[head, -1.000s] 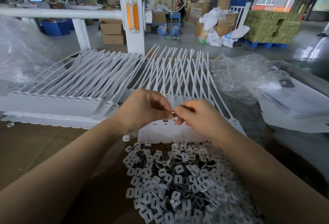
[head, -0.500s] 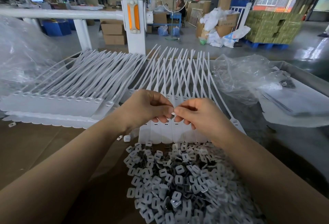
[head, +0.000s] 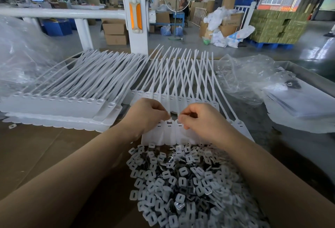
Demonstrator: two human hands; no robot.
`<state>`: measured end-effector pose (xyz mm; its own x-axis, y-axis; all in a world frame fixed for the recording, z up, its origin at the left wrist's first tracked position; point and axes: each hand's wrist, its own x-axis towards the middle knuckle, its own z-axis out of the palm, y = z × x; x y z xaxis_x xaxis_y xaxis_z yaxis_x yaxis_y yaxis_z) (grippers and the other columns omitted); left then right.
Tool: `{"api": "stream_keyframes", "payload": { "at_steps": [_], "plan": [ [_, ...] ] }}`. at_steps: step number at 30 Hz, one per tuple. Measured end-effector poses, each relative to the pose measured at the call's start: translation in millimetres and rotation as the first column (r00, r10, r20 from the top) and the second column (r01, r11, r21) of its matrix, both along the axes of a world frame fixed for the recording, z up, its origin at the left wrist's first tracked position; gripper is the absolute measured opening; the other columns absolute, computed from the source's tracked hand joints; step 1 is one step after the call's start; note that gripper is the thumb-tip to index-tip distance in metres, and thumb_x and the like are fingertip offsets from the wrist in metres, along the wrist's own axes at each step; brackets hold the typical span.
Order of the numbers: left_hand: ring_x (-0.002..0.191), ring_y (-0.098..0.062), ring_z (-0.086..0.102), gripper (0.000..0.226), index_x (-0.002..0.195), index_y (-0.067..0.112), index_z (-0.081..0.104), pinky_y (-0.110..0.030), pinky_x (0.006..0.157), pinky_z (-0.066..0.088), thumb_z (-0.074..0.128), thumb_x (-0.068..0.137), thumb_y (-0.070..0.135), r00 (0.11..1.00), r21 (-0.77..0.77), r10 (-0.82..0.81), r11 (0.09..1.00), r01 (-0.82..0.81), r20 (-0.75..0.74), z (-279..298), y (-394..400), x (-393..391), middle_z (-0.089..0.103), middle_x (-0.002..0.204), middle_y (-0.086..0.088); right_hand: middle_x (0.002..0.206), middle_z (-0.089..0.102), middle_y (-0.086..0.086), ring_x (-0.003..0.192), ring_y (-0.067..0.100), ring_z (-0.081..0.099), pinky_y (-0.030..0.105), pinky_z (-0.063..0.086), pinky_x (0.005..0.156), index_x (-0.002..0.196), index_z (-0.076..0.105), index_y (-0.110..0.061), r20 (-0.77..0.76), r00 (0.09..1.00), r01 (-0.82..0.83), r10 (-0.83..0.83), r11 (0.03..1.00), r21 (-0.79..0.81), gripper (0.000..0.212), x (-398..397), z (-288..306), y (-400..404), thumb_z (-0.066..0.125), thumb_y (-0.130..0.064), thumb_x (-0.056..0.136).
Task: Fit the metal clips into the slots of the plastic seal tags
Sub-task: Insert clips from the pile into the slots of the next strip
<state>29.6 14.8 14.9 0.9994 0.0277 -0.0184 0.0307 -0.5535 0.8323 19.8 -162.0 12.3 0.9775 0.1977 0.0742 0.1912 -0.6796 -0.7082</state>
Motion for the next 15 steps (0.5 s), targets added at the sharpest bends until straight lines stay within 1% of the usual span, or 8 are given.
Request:
{"api": "stream_keyframes", "payload": {
  "at_steps": [2,3,5,7,11,15],
  "plan": [
    [0.059,-0.009,0.056,0.008,0.074,0.018,0.073,-0.024,0.057,0.044,0.077,0.08,0.021,1.0,0.02,0.017,1.0,-0.017,-0.003,-1.8,-1.7,0.8,0.065,0.064,0.006,0.082,0.068,-0.009,0.077,0.004,0.064,0.024,0.051,0.069,0.101,0.069,-0.025,-0.001,1.0,-0.004,0.004,1.0,-0.027,0.016,0.8,-1.1,0.0,0.063,-0.039,0.094],
    [0.059,-0.011,0.056,0.008,0.073,0.018,0.073,-0.026,0.058,0.046,0.077,0.08,0.021,1.0,0.022,0.023,0.999,-0.023,-0.008,-2.1,-2.5,1.3,0.064,0.063,0.005,0.083,0.068,-0.01,0.077,0.003,0.063,0.021,0.047,0.066,0.102,0.069,-0.025,0.0,1.0,-0.005,0.005,0.999,-0.034,0.017,1.1,-1.4,0.0,0.063,-0.039,0.094],
    [0.063,-0.015,0.057,0.009,0.073,0.017,0.073,-0.033,0.065,0.054,0.077,0.08,0.022,0.999,0.031,0.038,0.999,-0.037,-0.025,-2.0,-3.3,2.7,0.066,0.066,0.002,0.085,0.067,-0.011,0.078,0.002,0.063,0.02,0.045,0.065,0.103,0.069,-0.025,0.0,1.0,-0.006,0.006,0.999,-0.043,0.018,1.4,-1.8,-0.1,0.062,-0.039,0.094],
    [0.066,-0.018,0.058,0.009,0.074,0.016,0.073,-0.039,0.076,0.057,0.076,0.08,0.022,0.998,0.038,0.048,0.998,-0.046,-0.048,-1.8,-3.7,4.0,0.067,0.068,0.0,0.086,0.067,-0.012,0.078,0.002,0.063,0.019,0.045,0.065,0.104,0.069,-0.026,0.004,1.0,-0.009,0.009,0.999,-0.051,0.019,2.1,-2.0,0.1,0.062,-0.04,0.094],
    [0.075,-0.025,0.058,0.009,0.075,0.015,0.073,-0.051,0.094,0.053,0.074,0.081,0.022,0.994,0.047,0.051,0.998,-0.047,-0.094,-2.7,-5.1,5.3,0.067,0.071,-0.005,0.086,0.067,-0.012,0.08,0.002,0.063,0.019,0.045,0.065,0.105,0.069,-0.026,0.004,1.0,-0.01,0.01,0.999,-0.047,0.019,2.8,-2.2,0.1,0.062,-0.04,0.094],
    [0.077,-0.028,0.057,0.011,0.077,0.013,0.074,-0.057,0.101,0.047,0.075,0.08,0.024,0.991,0.052,0.062,0.997,-0.056,-0.122,-3.8,-4.2,6.9,0.067,0.072,-0.007,0.085,0.067,-0.012,0.078,0.002,0.063,0.018,0.043,0.062,0.104,0.069,-0.026,0.002,1.0,-0.009,0.009,0.999,-0.052,0.019,2.8,-2.8,0.0,0.061,-0.04,0.094]
  ]
}}
